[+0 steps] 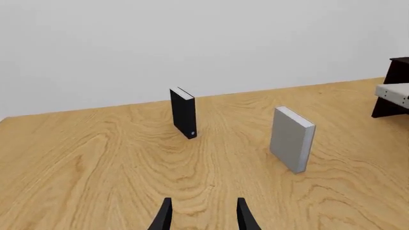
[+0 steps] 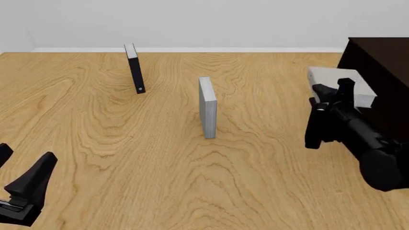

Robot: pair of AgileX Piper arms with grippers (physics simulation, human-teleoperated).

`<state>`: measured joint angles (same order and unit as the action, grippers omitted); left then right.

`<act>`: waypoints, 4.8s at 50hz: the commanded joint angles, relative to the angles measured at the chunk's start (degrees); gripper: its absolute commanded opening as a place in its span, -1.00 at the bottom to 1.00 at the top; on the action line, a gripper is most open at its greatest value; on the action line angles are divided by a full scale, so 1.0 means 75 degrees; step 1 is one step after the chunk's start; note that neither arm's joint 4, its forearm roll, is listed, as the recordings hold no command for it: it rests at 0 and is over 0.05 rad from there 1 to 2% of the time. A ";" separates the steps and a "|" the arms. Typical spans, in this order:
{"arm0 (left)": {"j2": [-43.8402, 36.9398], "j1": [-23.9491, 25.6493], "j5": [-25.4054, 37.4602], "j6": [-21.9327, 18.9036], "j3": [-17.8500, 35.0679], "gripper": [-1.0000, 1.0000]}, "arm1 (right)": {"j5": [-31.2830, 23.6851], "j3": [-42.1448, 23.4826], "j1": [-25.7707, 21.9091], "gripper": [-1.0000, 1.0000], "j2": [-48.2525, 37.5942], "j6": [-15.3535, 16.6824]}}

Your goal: Pick up the book on the right and place it on the cabinet shelf.

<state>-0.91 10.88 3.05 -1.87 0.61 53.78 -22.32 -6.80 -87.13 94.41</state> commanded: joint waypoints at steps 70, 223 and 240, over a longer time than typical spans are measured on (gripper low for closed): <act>-0.0087 0.0013 -0.0083 -0.0062 -0.0015 1.00 | 0.1238 -0.0499 0.1531 -1.00 -0.1792 -0.0267; -0.0014 0.0061 0.0017 -0.0050 -0.0039 1.00 | -0.0646 -0.1186 0.2255 1.00 -0.2024 -0.1491; -0.0049 0.0051 -0.0034 -0.0067 -0.0016 1.00 | -0.0897 -0.1414 0.1917 1.00 -0.1953 -0.1579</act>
<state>-1.22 11.31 2.91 -2.35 0.41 48.09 -32.00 8.65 -102.23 82.93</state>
